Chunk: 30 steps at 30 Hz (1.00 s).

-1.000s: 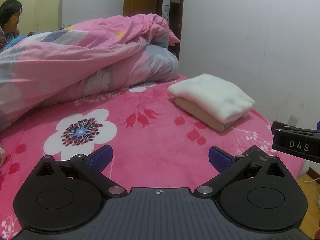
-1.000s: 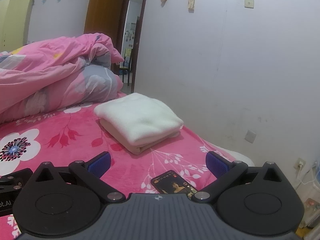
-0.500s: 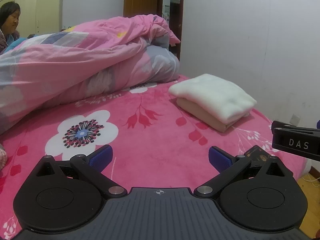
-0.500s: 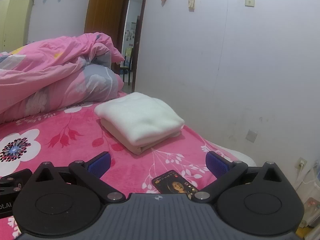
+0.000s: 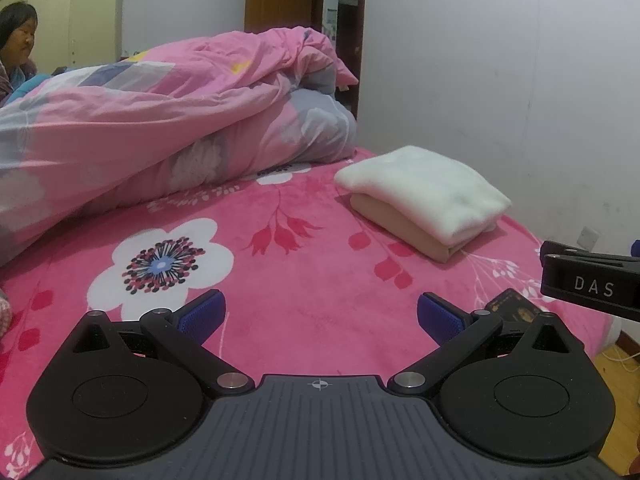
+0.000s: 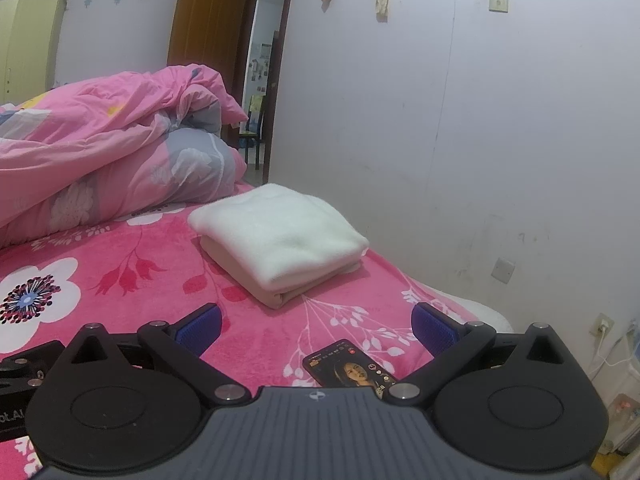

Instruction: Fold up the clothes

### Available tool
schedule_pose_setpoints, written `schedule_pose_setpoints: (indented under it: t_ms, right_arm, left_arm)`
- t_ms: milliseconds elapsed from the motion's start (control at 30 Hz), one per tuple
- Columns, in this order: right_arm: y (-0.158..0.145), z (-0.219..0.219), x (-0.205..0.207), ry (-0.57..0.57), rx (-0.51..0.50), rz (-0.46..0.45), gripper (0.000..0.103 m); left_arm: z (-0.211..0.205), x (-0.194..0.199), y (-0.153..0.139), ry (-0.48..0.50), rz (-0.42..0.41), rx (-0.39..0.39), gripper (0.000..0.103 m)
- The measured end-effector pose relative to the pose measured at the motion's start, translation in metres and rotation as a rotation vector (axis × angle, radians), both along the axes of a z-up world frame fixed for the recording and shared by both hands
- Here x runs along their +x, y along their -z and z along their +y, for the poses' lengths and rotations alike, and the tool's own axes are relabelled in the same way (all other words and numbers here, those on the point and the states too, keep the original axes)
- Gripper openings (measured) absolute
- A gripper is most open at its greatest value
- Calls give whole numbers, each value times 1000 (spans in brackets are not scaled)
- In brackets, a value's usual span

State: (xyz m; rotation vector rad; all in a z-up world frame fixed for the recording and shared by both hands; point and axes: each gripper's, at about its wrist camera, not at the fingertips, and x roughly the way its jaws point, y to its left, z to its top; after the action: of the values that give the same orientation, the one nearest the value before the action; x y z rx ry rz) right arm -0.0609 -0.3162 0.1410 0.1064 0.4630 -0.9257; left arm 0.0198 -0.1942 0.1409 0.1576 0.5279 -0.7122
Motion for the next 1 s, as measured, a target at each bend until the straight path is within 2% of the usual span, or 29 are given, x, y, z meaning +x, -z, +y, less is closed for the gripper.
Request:
schedule_pose_setpoints:
  t_ms: [1000]
  right_arm:
    - [1, 3, 2, -14, 4, 6, 103]
  left_arm:
    - [2, 1, -1, -6, -1, -3, 103]
